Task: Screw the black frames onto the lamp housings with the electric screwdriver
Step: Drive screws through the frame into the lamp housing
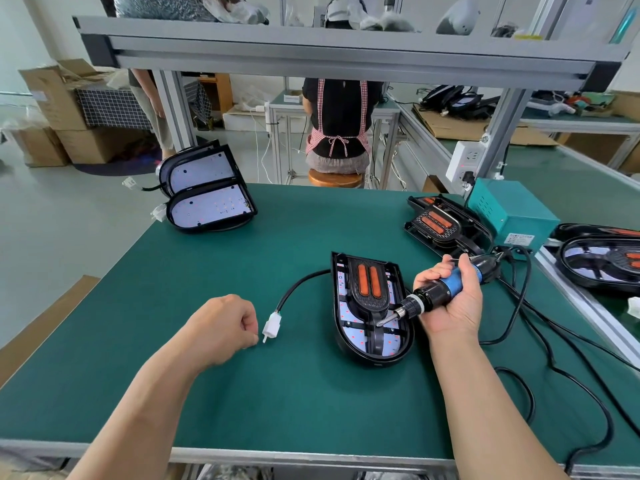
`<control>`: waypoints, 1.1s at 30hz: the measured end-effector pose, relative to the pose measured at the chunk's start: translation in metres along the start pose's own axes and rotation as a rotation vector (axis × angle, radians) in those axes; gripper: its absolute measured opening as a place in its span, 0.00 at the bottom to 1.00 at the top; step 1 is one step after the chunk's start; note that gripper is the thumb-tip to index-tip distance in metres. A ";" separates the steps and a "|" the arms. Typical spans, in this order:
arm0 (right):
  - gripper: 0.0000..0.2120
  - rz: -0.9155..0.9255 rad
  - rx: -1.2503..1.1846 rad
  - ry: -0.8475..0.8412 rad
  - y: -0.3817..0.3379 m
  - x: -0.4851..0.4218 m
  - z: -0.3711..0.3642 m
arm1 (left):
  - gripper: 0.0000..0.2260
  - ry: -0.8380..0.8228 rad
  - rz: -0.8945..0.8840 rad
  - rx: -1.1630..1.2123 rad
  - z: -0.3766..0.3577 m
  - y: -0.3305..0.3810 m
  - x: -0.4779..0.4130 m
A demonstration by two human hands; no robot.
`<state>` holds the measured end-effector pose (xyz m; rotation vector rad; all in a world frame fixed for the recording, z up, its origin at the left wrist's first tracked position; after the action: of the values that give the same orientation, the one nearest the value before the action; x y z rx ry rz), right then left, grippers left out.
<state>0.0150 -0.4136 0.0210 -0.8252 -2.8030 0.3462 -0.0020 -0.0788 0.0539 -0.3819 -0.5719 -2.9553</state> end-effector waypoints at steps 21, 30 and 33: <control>0.09 0.036 -0.159 0.057 -0.010 -0.005 0.000 | 0.12 0.105 -0.272 0.713 -0.041 0.136 0.049; 0.09 0.025 -0.168 0.063 -0.009 -0.005 -0.001 | 0.12 0.103 -0.246 0.734 -0.046 0.138 0.048; 0.10 0.030 -0.161 0.066 -0.009 -0.005 -0.001 | 0.12 0.112 -0.242 0.740 -0.047 0.138 0.048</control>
<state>0.0148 -0.4237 0.0238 -0.8959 -2.7869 0.0959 -0.0378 -0.2265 0.0726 -0.0686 -1.6960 -2.6663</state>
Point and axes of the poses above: each hand's wrist, its own x-axis away from the middle knuckle, its own z-axis out of the back of the hand, y = z × x, the point moved 5 cm from there along -x, towards the middle knuckle, and after that the axes turned 14 degrees about z, right-handed, at the moved point
